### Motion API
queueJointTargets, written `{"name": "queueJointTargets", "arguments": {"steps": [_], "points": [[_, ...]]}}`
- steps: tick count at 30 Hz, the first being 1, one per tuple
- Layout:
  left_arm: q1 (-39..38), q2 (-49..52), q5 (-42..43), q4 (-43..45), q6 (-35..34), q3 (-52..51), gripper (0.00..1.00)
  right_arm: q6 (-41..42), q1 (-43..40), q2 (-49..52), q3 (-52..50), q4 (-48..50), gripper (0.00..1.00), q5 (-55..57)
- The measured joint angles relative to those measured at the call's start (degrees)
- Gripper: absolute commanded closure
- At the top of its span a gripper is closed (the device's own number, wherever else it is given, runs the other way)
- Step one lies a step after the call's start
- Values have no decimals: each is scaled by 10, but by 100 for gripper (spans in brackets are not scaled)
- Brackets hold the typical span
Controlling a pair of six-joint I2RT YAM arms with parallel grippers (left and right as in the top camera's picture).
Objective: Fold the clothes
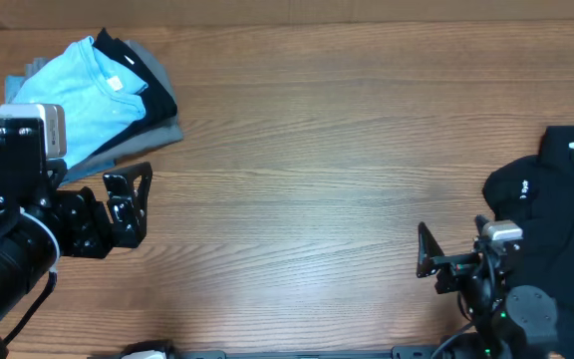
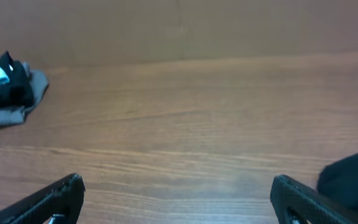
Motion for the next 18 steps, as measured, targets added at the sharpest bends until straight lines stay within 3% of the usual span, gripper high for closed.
{"name": "queueJointTargets", "arguments": {"steps": [12, 18], "points": [[0, 0, 0, 0, 0, 0, 0, 17, 0, -38, -153, 137, 0, -24], [0, 0, 0, 0, 0, 0, 0, 18, 0, -38, -164, 161, 0, -34]]}}
